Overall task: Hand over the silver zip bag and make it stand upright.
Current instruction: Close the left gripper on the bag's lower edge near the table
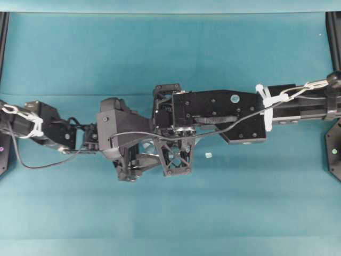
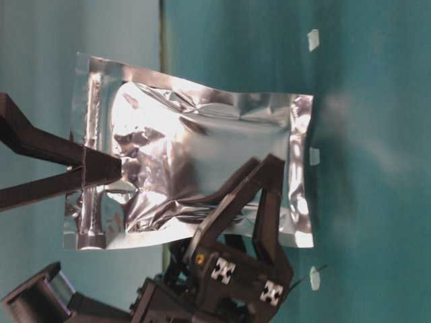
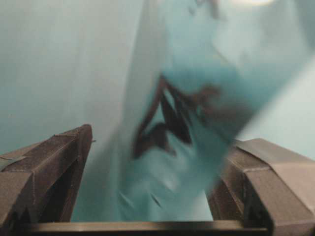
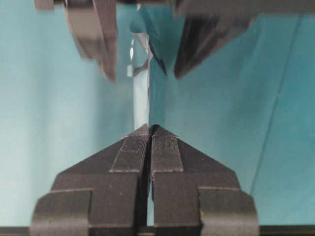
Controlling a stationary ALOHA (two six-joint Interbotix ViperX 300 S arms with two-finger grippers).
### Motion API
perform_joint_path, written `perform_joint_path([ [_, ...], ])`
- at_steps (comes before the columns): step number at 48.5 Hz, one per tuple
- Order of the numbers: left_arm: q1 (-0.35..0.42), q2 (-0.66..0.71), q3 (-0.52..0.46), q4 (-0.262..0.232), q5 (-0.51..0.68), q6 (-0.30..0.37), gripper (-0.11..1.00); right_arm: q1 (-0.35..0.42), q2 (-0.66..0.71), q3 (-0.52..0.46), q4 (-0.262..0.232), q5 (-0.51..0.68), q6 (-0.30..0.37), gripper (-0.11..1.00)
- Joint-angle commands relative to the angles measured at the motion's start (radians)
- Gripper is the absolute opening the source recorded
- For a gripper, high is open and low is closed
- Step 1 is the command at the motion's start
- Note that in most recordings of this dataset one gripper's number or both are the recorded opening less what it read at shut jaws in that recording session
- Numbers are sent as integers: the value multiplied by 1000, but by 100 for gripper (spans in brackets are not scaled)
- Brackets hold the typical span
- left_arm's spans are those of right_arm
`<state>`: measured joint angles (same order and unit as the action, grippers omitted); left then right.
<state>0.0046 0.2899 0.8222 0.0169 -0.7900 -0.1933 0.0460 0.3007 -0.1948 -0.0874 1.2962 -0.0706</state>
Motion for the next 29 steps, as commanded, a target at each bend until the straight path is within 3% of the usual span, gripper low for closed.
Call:
perform_joint_path([
  [1, 2, 8, -34, 3, -5, 0, 86, 5, -14, -8, 2, -3, 11, 0],
  [7, 2, 21, -52, 3, 11, 0, 84, 5, -14, 0, 2, -5, 11, 0],
  [12, 2, 25, -63, 3, 48, 0, 75, 2, -14, 3, 2, -3, 11, 0],
  [22, 2, 26, -57, 3, 60, 18, 34, 5, -14, 3, 2, -3, 11, 0],
  [29, 2, 26, -55, 3, 60, 20, 32, 5, -14, 3, 2, -3, 9, 0],
])
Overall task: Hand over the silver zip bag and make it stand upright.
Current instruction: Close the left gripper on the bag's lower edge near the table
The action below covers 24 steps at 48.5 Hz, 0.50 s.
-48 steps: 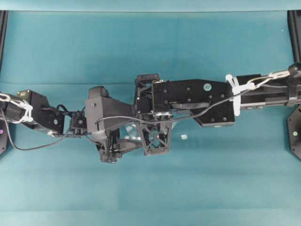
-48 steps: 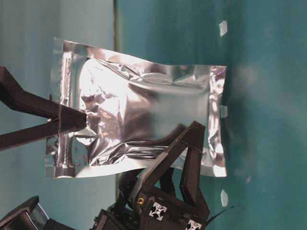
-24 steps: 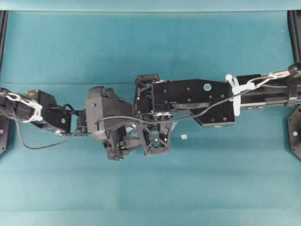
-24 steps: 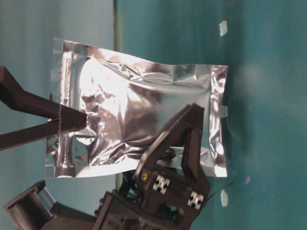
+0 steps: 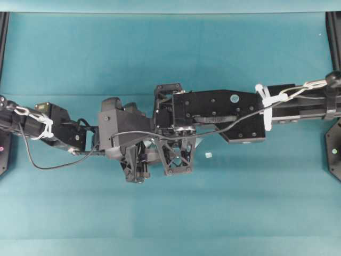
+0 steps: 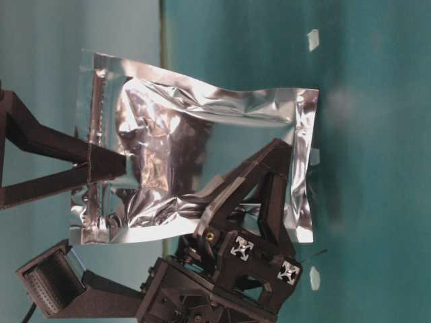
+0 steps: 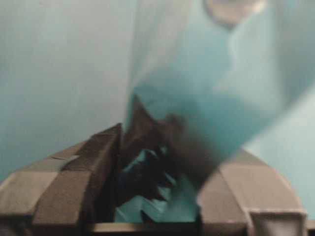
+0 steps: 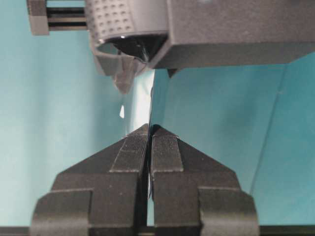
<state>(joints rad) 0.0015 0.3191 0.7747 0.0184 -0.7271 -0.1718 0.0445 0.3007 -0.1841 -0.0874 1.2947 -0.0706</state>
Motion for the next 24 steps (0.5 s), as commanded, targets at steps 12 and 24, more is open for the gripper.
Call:
perform_joint_path([
  [12, 3, -5, -8, 2, -3, 0, 32, 6, -14, -6, 2, 0, 9, 0],
  [24, 2, -5, -2, 2, -5, 0, 32, 6, -18, 9, 2, 2, 11, 1],
])
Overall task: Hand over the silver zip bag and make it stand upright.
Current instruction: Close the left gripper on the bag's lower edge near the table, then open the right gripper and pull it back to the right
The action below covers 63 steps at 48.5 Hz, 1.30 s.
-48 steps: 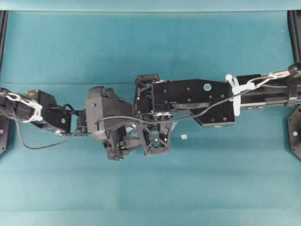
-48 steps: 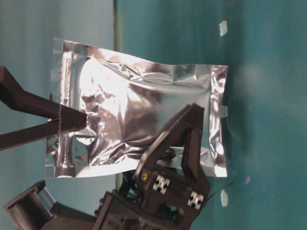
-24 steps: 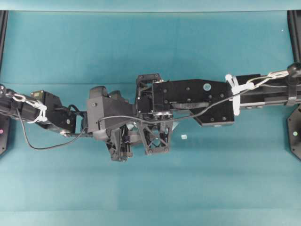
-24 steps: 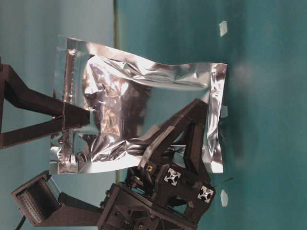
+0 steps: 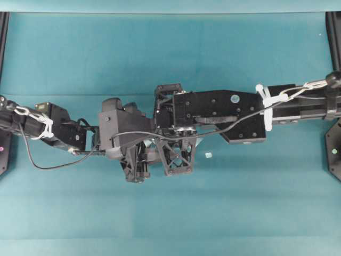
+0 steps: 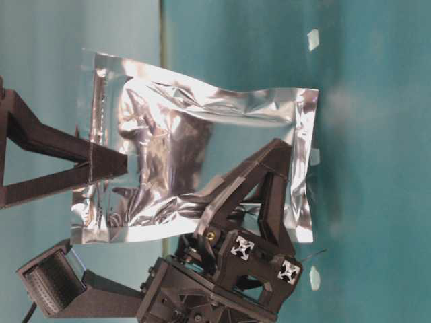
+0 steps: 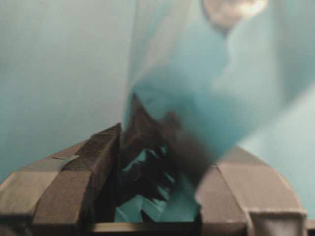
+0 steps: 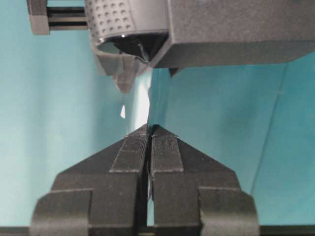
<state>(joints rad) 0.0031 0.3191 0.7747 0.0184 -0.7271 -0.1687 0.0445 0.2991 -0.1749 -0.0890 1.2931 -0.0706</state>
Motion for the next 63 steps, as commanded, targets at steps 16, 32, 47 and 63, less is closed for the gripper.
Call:
perform_joint_path([
  [16, 0, -5, 5, 2, -3, -2, 32, 8, -18, 18, 3, -18, 12, 4],
  [32, -12, -3, -3, 2, 9, 55, 32, 8, -20, 17, 3, -11, 14, 36],
  [47, -12, -3, -2, 2, 9, 61, 32, 8, -29, 18, -15, 0, 32, 92],
  [63, -12, -3, 3, 2, 9, 64, 32, -2, -161, 81, -81, -31, 155, 91],
])
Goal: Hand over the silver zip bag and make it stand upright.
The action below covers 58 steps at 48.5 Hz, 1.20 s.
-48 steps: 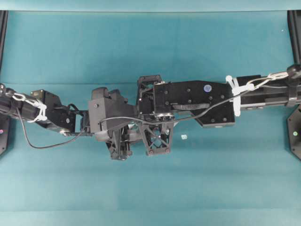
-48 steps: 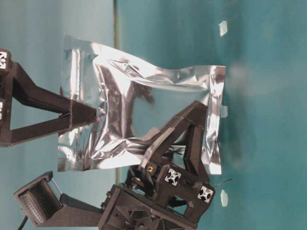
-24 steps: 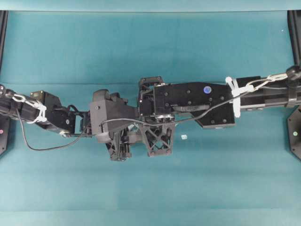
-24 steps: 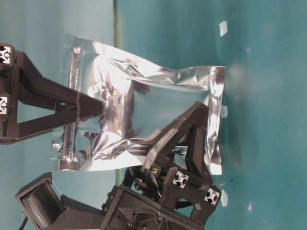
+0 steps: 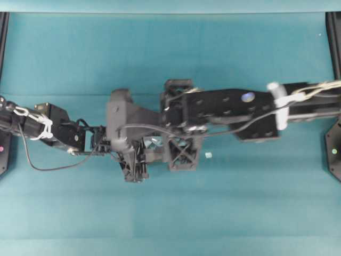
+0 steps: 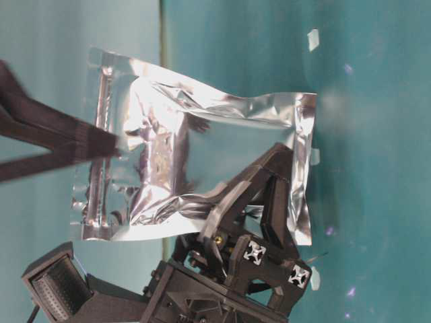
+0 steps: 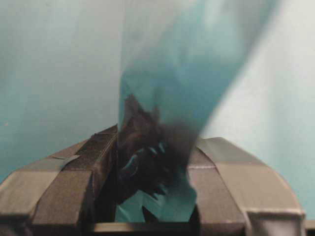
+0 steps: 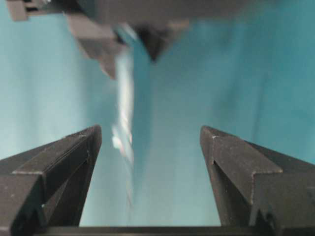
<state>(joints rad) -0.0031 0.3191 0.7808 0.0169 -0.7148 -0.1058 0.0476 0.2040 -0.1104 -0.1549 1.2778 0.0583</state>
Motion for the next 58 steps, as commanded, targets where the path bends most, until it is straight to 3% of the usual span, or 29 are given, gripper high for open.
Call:
perform_joint_path([
  [1, -6, -3, -3, 5, -3, 2, 32, -6, -83, 35, -20, -25, 37, 91],
  [9, -6, -3, -3, 5, -3, 2, 32, -2, -172, 164, -23, -130, 87, 91],
  [22, -6, -3, -3, 3, -6, 2, 32, -3, -334, 388, -25, -460, 184, 91],
  [36, -6, -3, -3, 5, -8, 2, 32, -3, -479, 601, -23, -744, 189, 91],
  [47, -5, -5, -5, 3, -8, 2, 32, -3, -581, 762, -23, -874, 190, 91],
  [58, -5, -3, -11, 3, -8, 2, 32, -2, -640, 847, -20, -989, 190, 91],
])
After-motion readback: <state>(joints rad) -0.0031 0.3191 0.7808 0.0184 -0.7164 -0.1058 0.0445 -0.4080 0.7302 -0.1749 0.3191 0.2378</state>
